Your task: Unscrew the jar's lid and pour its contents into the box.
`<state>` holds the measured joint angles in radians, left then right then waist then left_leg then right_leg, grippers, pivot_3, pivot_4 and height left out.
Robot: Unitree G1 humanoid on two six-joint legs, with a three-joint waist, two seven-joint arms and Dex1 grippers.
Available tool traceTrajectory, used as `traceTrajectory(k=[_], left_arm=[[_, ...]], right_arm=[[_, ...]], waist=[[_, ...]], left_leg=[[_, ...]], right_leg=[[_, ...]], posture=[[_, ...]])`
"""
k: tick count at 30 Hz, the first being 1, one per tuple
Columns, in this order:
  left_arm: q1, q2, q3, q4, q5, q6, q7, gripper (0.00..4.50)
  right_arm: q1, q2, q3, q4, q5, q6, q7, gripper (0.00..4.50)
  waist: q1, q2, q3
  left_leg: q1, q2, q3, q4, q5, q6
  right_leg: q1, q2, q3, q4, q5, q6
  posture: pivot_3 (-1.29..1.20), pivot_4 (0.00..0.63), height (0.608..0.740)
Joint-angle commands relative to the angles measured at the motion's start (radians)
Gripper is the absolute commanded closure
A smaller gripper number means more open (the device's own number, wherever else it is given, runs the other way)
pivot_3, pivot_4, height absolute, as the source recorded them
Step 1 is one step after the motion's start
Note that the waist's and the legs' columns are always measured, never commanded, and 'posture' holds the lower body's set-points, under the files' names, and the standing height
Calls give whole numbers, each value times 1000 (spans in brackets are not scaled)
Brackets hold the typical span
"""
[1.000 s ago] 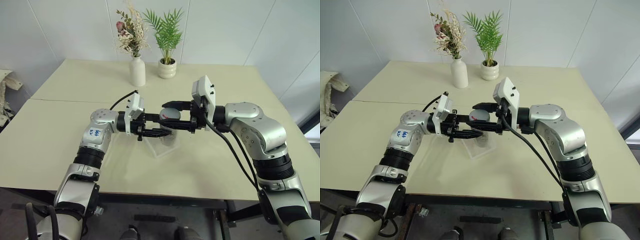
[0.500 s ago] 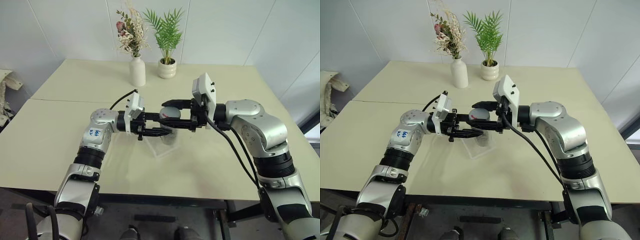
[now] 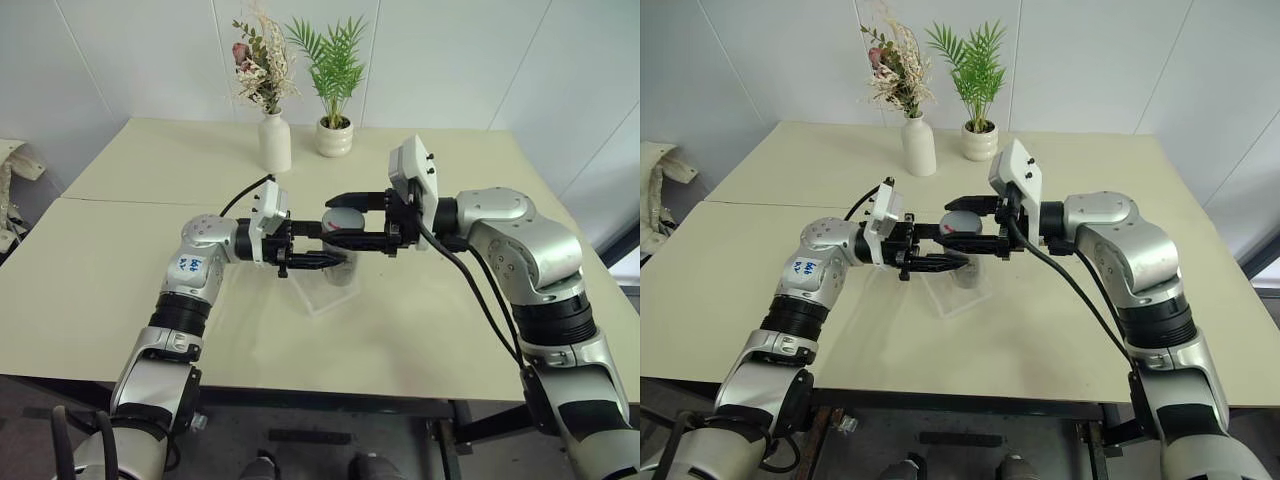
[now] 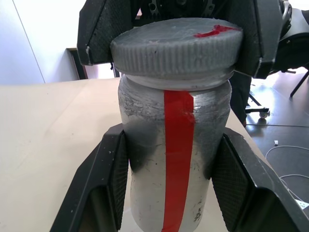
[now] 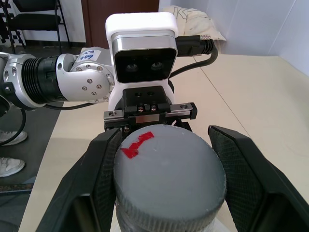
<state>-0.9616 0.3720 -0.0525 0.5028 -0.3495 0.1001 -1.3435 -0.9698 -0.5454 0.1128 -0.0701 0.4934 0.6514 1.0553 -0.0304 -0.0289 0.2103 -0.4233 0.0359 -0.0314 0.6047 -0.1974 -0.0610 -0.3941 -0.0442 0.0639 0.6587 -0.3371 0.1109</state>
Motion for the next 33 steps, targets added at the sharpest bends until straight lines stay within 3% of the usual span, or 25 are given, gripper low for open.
traceTrajectory(k=[1, 20, 33], left_arm=[[35, 12, -21, -14, 12, -1, -32, 2433], [21, 1, -39, 18, 11, 5, -83, 2433], [-50, -18, -60, 138, 39, -8, -130, 2433]], right_arm=[[-68, -41, -95, -7, -3, -61, -21, 1966], [-60, -9, -107, -18, 60, -77, 10, 1966], [-54, -32, -46, 2, -25, -159, 78, 1966]], waist=[[0, 0, 0], [0, 0, 0], [-1, 0, 0]], left_leg=[[0, 0, 0, 0, 0, 0], [0, 0, 0, 0, 0, 0], [0, 0, 0, 0, 0, 0]], right_leg=[[0, 0, 0, 0, 0, 0], [0, 0, 0, 0, 0, 0], [0, 0, 0, 0, 0, 0]], posture=[[0, 150, 740], [0, 150, 740], [0, 150, 740]])
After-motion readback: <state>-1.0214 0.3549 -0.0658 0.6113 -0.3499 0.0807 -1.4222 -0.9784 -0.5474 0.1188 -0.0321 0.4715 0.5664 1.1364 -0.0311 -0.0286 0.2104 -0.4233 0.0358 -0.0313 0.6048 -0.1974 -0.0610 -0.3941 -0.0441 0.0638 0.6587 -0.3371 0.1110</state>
